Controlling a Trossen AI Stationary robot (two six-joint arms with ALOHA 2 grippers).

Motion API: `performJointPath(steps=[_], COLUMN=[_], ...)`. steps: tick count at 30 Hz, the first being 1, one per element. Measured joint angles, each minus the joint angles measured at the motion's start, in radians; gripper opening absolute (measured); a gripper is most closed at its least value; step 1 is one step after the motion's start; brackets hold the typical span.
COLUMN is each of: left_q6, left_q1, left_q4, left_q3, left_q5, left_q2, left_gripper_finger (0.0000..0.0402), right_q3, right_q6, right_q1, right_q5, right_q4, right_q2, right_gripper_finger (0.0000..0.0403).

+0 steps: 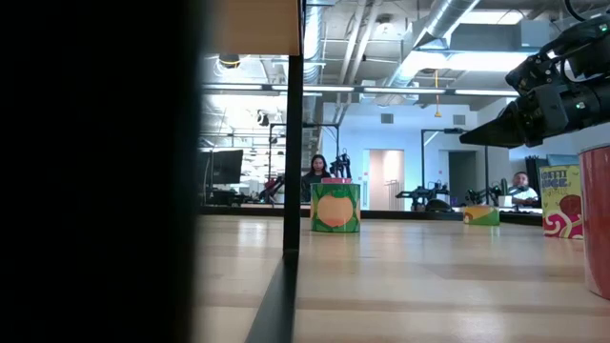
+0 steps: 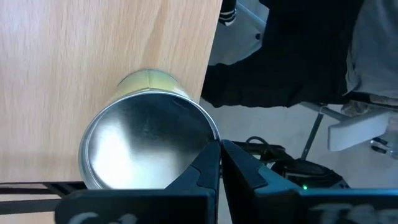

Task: Pick and place cans onto a shelf
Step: Put the canned oranges on the shelf

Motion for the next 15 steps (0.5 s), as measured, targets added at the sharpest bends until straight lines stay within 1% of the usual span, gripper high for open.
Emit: performJointPath(steps=[6, 15], left_q6=[-0.010, -0.035], left_q1=[0.000, 0.000], left_q4=[0.037, 0.023], left_q3=[0.000, 0.000], left_q5=[0.000, -0.004], left_q2=[0.000, 0.000], left_gripper_finger=[0.0000, 0.0000], right_q3=[0.000, 0.000], right_q6=[0.000, 0.000], right_q1=[0.000, 0.000], right_q5=[0.000, 0.000], right_q4=[0.000, 0.000], right_q2=[0.000, 0.000], right_gripper_finger=[0.0029, 0.0028])
